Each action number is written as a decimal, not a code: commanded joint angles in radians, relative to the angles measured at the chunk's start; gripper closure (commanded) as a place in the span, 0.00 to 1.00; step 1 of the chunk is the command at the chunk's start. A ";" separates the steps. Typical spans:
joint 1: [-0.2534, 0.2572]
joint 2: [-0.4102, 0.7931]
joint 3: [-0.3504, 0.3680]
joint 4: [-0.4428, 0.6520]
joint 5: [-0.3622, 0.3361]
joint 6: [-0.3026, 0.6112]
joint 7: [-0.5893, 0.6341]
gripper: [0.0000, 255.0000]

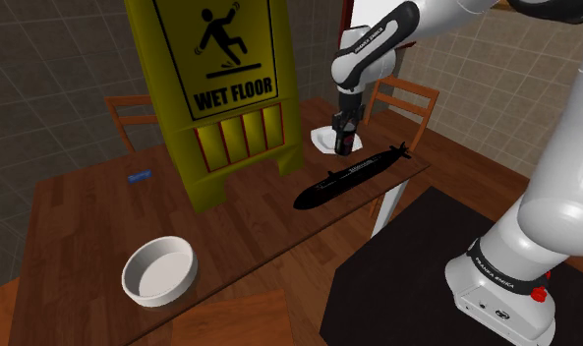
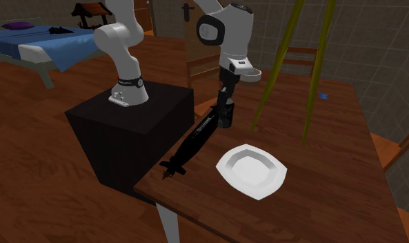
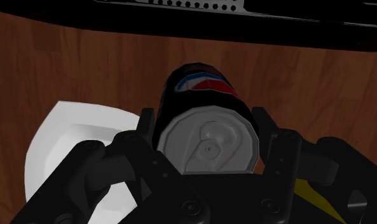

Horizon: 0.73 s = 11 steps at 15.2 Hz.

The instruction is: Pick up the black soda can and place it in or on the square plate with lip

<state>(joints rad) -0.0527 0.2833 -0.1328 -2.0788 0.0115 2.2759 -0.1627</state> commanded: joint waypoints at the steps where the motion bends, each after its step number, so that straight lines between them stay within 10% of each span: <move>1: -0.018 0.048 -0.006 0.083 0.007 -0.035 -0.027 1.00; 11: -0.125 0.370 -0.018 0.650 0.047 -0.281 -0.138 1.00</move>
<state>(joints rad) -0.1632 0.6140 -0.1491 -1.5077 0.0544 2.0353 -0.2873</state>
